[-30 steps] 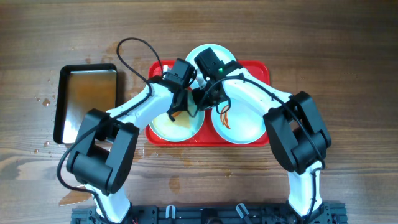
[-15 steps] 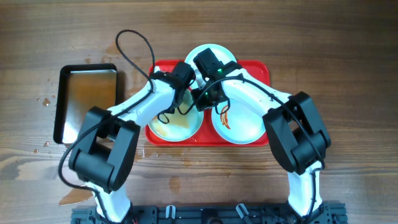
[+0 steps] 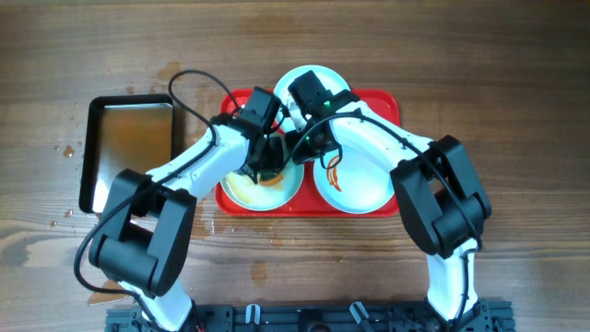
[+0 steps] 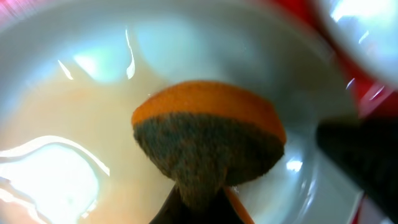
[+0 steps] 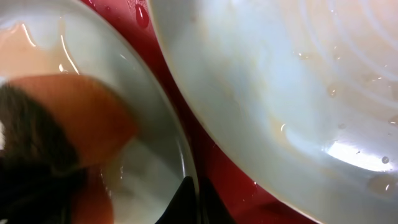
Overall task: Clean dirty plates on tray and stack at the side
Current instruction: 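Scrub the left plate with the sponge in the left gripper while right holds it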
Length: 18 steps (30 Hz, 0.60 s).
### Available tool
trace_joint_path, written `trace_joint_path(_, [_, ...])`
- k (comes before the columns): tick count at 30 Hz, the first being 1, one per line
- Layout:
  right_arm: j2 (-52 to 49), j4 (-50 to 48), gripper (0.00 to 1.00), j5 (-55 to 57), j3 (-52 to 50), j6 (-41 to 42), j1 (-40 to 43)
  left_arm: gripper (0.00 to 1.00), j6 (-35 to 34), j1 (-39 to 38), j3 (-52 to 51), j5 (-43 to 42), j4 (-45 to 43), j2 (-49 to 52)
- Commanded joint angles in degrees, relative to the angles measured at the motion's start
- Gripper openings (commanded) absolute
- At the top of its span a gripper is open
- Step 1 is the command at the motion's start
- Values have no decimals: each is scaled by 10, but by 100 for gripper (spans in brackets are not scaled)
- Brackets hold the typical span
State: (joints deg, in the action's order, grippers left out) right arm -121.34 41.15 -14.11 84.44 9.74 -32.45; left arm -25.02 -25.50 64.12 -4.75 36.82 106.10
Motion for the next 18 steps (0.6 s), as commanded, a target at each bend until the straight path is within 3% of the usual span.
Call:
trace_joint_path(1, [-11,3,4,12,-10,-5,-1,4,-14,-1,-40,-13,0,-11])
trace_joint_path(8, [-11,3,4,12,-10,-6,-1,4,-13,-1,-60,177,63,-11])
trace_joint_path(18, [-11,3,4,12,-10,-6,-1,4,-11,-1,-29,369,140,-11])
